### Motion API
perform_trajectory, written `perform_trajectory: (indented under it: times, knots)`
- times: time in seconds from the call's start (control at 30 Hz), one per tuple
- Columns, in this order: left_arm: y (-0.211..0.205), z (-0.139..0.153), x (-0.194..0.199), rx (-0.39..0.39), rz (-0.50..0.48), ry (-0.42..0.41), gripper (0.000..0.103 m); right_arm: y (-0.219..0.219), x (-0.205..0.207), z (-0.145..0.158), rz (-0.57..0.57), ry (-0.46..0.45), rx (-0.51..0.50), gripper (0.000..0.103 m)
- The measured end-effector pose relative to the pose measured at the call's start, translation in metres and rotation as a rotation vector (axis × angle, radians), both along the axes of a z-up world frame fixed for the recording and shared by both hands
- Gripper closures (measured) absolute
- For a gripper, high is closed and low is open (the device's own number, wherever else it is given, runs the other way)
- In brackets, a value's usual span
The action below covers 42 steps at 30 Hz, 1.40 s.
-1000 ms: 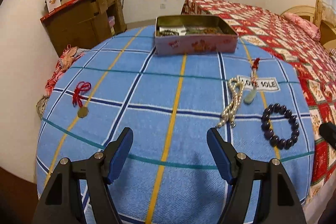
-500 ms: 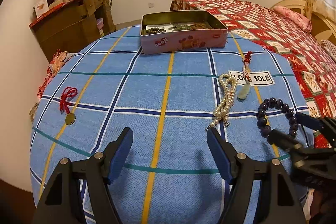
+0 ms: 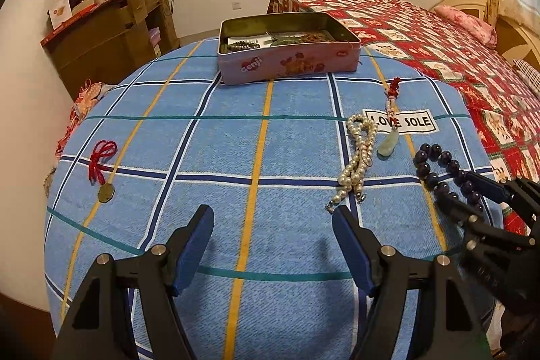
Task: Organize jewelry
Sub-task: 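Lower the right tool and grasp the dark purple bead bracelet, then grasp the pearl necklace with the left tool while the right holds the purple beads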
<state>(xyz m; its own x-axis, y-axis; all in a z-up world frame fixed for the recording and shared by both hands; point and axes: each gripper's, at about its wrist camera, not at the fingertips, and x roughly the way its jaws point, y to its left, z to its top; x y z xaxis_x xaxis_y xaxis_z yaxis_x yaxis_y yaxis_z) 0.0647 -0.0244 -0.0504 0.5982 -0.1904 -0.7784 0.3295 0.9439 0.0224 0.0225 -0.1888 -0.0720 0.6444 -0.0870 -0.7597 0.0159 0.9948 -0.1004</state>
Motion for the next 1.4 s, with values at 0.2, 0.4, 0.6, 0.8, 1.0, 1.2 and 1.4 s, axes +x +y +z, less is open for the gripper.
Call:
perform_trajectory:
  times: [0.2, 0.4, 0.6, 0.8, 1.0, 1.2, 1.4]
  knots:
    - [-0.003, 0.003, -0.001, -0.004, -0.030, -0.018, 0.030, -0.031, -0.005, 0.014, -0.006, -0.052, 0.268, 0.093]
    - [-0.015, 0.005, 0.001, 0.007, -0.058, -0.026, 0.030, -0.042, -0.009, 0.015, -0.002, -0.059, 0.408, 0.093]
    - [-0.018, 0.006, 0.003, 0.029, -0.061, -0.040, 0.030, -0.036, -0.006, 0.016, 0.019, -0.041, 0.417, 0.087]
    - [-0.010, 0.008, 0.009, 0.016, -0.034, -0.032, 0.030, -0.019, 0.018, 0.005, 0.040, 0.008, 0.326, 0.078]
    - [-0.008, 0.009, 0.010, 0.018, -0.039, -0.038, 0.030, 0.006, 0.032, -0.003, 0.078, 0.038, 0.169, 0.059]
    - [-0.011, 0.007, 0.015, 0.020, -0.057, -0.033, 0.030, -0.006, 0.029, -0.001, 0.062, 0.034, 0.160, 0.087]
    - [-0.021, 0.004, 0.022, -0.005, -0.105, -0.007, 0.030, -0.019, 0.007, 0.025, 0.017, -0.074, 0.209, 0.087]
